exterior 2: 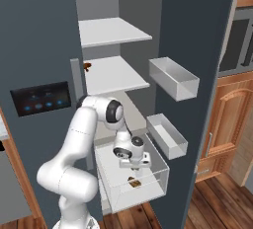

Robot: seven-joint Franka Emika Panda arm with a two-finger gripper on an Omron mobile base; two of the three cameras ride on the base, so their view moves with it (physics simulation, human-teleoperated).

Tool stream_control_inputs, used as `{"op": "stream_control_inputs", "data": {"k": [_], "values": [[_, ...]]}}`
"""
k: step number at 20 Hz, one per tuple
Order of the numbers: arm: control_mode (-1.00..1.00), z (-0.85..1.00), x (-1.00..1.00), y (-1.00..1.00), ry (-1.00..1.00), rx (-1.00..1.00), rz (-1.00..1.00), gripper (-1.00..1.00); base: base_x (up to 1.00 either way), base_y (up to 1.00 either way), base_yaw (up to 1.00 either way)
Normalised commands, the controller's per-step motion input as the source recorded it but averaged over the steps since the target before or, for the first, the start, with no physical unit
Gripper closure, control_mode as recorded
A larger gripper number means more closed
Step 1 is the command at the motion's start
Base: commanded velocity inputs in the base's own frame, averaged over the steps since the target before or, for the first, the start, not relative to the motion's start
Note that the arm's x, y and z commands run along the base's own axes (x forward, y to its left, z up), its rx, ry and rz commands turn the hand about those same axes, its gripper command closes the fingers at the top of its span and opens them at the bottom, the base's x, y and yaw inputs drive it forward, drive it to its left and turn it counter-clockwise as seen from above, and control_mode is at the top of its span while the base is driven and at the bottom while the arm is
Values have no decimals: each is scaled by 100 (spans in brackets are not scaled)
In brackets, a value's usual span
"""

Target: Place the lemon wedge and potato inside the fridge drawer. Close the drawer after placing the vegetables.

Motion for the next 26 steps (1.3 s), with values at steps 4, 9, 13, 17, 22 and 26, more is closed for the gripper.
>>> {"op": "stream_control_inputs", "data": {"k": [4, 9, 13, 17, 22, 26], "values": [[-100, -35, 41, -18, 6, 0, 0, 100, 0, 0, 0], [-100, -45, 26, -20, 1, 1, 1, 100, 0, 0, 0], [-100, -51, 8, -19, 0, 3, 3, 100, 0, 0, 0], [-100, -56, 0, -19, -2, 2, 4, 100, 0, 0, 0], [-100, -53, 0, 0, -2, 0, 5, 100, 0, 0, 0], [-100, -46, 0, 0, 0, 0, 5, 100, 0, 0, 0]]}}
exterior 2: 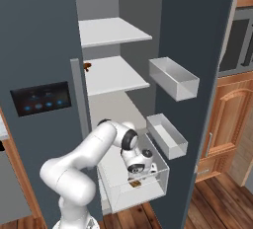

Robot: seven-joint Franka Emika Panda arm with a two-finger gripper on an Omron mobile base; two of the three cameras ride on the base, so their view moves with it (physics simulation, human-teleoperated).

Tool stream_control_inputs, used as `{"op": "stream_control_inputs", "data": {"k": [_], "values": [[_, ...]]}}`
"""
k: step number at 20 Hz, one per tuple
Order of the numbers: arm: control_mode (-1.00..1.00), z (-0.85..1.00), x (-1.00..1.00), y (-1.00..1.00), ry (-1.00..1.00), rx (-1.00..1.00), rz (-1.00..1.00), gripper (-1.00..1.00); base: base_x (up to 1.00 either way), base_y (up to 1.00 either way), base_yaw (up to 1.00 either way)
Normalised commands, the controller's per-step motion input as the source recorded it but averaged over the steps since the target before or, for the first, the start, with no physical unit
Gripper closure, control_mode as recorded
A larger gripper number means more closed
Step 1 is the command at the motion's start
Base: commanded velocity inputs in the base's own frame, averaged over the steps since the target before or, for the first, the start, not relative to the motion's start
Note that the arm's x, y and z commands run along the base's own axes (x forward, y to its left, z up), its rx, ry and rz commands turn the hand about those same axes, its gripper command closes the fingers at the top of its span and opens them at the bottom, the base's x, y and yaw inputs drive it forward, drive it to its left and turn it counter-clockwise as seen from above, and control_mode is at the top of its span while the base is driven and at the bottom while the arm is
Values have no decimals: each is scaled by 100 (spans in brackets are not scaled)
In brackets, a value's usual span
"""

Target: Place the lemon wedge and potato inside the fridge drawer. Close the drawer after placing the vegetables.

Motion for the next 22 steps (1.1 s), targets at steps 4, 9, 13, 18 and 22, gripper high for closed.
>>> {"op": "stream_control_inputs", "data": {"k": [4, 9, 13, 18, 22], "values": [[-100, -47, 1, 0, 0, 0, 5, 100, 0, 0, 0], [-100, -36, 2, 3, 0, 0, 4, -100, 0, 0, 0], [-100, -11, 1, 0, -2, 1, 4, -100, 0, 0, 0], [-100, 0, -1, 0, -6, 1, 1, -100, 0, 0, 0], [-100, 11, -8, 8, -6, 0, 0, -100, 0, 0, 0]]}}
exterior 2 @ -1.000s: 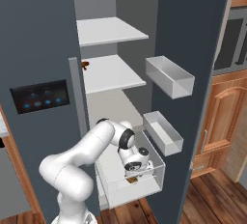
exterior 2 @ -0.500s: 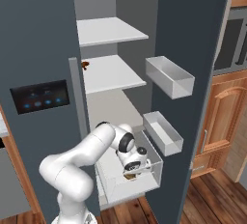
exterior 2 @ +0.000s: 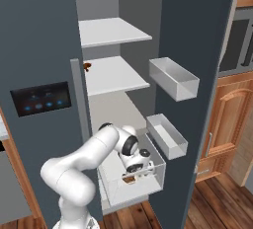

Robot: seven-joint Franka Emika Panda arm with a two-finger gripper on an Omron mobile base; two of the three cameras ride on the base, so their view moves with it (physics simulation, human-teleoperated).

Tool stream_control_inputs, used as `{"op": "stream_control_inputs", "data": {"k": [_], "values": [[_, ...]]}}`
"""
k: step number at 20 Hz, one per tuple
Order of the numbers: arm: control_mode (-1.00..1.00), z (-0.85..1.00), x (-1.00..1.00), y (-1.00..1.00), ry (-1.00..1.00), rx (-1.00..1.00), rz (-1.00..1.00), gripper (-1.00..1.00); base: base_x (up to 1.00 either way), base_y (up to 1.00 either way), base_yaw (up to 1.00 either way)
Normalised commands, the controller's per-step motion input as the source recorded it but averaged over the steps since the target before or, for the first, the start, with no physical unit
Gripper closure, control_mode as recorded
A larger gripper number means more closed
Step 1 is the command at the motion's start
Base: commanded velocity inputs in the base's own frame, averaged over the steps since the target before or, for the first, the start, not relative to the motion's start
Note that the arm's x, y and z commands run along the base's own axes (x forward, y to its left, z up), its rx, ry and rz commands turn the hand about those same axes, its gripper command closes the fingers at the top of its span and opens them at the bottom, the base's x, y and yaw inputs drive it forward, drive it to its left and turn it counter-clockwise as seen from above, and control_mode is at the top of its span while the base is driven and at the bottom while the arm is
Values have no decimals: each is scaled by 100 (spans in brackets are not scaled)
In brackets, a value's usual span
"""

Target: Place the lemon wedge and potato inside the fridge drawer. Close the drawer after placing the vegetables.

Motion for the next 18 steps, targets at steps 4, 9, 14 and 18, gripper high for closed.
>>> {"op": "stream_control_inputs", "data": {"k": [4, 9, 14, 18], "values": [[-100, 41, -15, 15, -6, -1, 0, -100, 0, 0, 0], [-100, 55, -17, 12, -12, -1, 0, -100, 0, 0, 0], [-100, 71, -24, 13, -12, -2, 0, -100, 0, 0, 0], [-100, 85, -47, 3, -17, -4, 0, -100, 0, 0, 0]]}}
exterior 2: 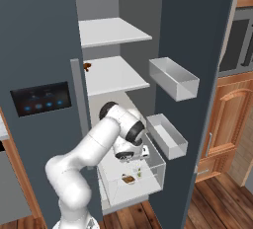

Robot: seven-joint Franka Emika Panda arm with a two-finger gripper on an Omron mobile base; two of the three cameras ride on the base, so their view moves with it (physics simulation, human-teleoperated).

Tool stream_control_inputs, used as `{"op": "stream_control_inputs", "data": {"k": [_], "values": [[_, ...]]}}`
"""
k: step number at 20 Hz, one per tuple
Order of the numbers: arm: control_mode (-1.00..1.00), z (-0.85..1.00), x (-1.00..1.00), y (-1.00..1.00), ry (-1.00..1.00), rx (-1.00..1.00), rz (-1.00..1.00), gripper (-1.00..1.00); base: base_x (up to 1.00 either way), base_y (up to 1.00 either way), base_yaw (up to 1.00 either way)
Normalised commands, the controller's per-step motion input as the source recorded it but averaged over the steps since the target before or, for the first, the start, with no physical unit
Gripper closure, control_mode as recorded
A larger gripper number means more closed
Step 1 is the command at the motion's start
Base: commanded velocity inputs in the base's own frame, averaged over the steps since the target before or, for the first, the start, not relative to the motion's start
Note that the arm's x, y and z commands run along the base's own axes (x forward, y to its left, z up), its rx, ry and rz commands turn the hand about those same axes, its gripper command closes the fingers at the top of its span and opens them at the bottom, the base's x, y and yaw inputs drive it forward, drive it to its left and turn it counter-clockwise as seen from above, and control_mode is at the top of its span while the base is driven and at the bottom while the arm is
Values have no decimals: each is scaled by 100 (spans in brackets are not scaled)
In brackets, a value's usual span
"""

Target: Place the lemon wedge and potato inside the fridge drawer. Close the drawer after placing the vegetables.

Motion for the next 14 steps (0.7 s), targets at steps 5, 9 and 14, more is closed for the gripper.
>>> {"op": "stream_control_inputs", "data": {"k": [5, 9, 14], "values": [[-100, 90, -75, 0, -20, -3, 0, -100, 0, 0, 0], [-100, 93, -86, 0, -17, -3, 0, -100, 0, 0, 0], [-100, 72, -100, 0, -9, 0, 0, -100, 0, 0, 0]]}}
